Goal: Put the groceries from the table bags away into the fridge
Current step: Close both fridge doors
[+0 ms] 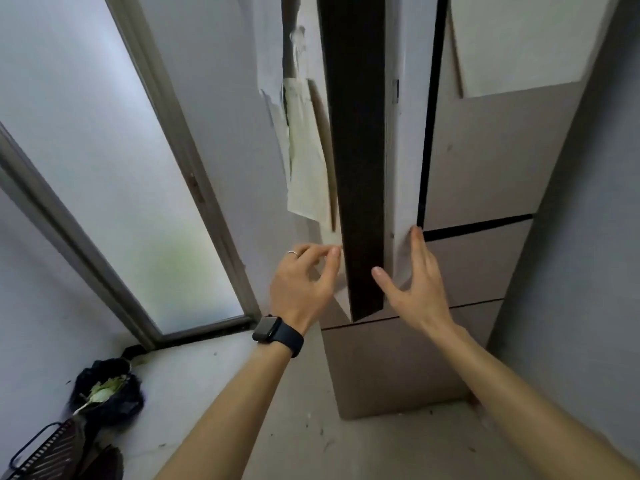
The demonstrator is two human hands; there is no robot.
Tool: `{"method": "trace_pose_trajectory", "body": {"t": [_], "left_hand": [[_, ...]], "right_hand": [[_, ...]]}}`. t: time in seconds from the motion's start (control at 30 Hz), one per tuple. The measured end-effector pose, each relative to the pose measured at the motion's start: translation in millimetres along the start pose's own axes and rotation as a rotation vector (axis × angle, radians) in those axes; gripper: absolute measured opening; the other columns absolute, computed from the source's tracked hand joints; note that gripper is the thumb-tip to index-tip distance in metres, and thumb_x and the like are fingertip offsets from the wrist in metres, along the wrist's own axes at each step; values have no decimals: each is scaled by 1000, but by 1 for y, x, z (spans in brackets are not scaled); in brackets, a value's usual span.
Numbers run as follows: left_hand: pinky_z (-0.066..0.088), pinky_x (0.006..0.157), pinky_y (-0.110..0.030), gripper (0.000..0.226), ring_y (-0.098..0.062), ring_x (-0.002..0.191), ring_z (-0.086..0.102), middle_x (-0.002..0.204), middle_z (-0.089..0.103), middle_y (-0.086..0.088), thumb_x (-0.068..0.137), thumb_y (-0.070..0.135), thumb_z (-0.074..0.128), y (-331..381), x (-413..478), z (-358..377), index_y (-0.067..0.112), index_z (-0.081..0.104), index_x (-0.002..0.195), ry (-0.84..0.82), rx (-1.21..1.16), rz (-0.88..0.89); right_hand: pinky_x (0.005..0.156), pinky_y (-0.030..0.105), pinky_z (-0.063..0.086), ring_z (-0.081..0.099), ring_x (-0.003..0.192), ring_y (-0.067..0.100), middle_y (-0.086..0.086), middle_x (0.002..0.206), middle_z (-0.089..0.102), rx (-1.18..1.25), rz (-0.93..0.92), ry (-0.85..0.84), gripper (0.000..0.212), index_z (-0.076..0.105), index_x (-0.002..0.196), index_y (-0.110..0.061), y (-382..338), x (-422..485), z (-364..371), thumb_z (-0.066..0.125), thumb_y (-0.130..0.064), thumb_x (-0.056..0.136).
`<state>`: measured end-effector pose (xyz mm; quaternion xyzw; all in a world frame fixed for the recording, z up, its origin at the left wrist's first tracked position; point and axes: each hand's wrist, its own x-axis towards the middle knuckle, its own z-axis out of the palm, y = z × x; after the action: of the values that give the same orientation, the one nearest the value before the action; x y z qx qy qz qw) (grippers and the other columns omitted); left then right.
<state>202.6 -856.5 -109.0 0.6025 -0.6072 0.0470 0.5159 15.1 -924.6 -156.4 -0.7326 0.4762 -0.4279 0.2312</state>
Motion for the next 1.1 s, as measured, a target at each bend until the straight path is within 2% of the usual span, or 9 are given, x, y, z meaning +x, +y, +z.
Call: {"method": "trace_pose_trajectory", "body": {"t": [0.13, 0.23, 0.33, 0.43, 0.5, 0.73, 0.87, 0.93, 1.1], "left_hand": [[30, 98, -10, 42, -5, 120, 41, 134, 52, -3, 88, 44, 65, 27, 49, 22, 25, 63, 125, 129, 133, 261], [27, 116, -36, 65, -25, 142, 33, 153, 33, -8, 86, 49, 65, 49, 92, 46, 23, 44, 142, 186, 251, 438], [16, 118, -61, 80, -32, 150, 17, 160, 19, -10, 88, 58, 58, 64, 124, 76, 22, 26, 151, 179, 431, 521], [8, 119, -62, 82, -28, 152, 5, 162, 12, -9, 90, 60, 54, 70, 148, 111, 23, 19, 154, 171, 528, 574], [7, 119, -63, 83, -24, 151, -4, 165, 4, -5, 90, 52, 57, 71, 158, 132, 24, 15, 156, 176, 526, 581], [2, 118, -62, 79, -27, 150, -15, 162, -24, -3, 93, 38, 53, 70, 190, 195, 24, 10, 158, 191, 551, 583], [10, 117, -63, 73, -29, 151, -4, 164, 11, -14, 93, 31, 54, 70, 211, 227, 29, 18, 157, 255, 600, 529], [9, 118, -60, 70, -33, 152, 10, 160, 27, -17, 93, 30, 54, 67, 218, 237, 29, 24, 156, 318, 590, 530], [-1, 119, -56, 72, -32, 150, 15, 159, 29, -14, 90, 41, 51, 59, 221, 241, 28, 23, 155, 336, 585, 593]], "right_hand": [[123, 48, 11, -4, 153, 13, -12, 166, -14, 44, 69, -64, 117, -15, 157, -34, 10, 23, -15, 57, -80, 77], [123, 51, 13, -4, 154, 18, -7, 167, -14, -5, 124, -100, 132, -17, 157, -30, 18, 48, -24, 58, -88, 66], [120, 53, 26, 11, 153, 21, -1, 168, 7, -15, 133, -96, 134, -5, 159, -27, 33, 72, -32, 60, -91, 61], [107, 52, 45, 39, 140, 22, -1, 154, 39, -28, 142, -67, 121, 26, 152, -26, 51, 95, -41, 61, -94, 58], [103, 50, 48, 44, 135, 20, -4, 149, 46, -66, 127, -75, 116, 34, 148, -28, 61, 109, -47, 58, -96, 57], [123, 48, 19, 1, 153, 21, 0, 168, -1, -160, 160, -55, 132, -5, 159, -24, 88, 144, -68, 56, -93, 64], [121, 54, 19, -18, 152, 22, -1, 164, -26, -227, 207, -15, 142, -20, 156, -31, 101, 178, -76, 54, -98, 55], [123, 53, 9, -23, 151, 23, 0, 161, -34, -282, 128, 17, 143, -24, 154, -32, 107, 192, -80, 54, -99, 54], [123, 54, -2, -28, 149, 19, 2, 162, -33, -306, -69, 79, 136, -19, 156, -32, 127, 205, -70, 57, -93, 61]]}}
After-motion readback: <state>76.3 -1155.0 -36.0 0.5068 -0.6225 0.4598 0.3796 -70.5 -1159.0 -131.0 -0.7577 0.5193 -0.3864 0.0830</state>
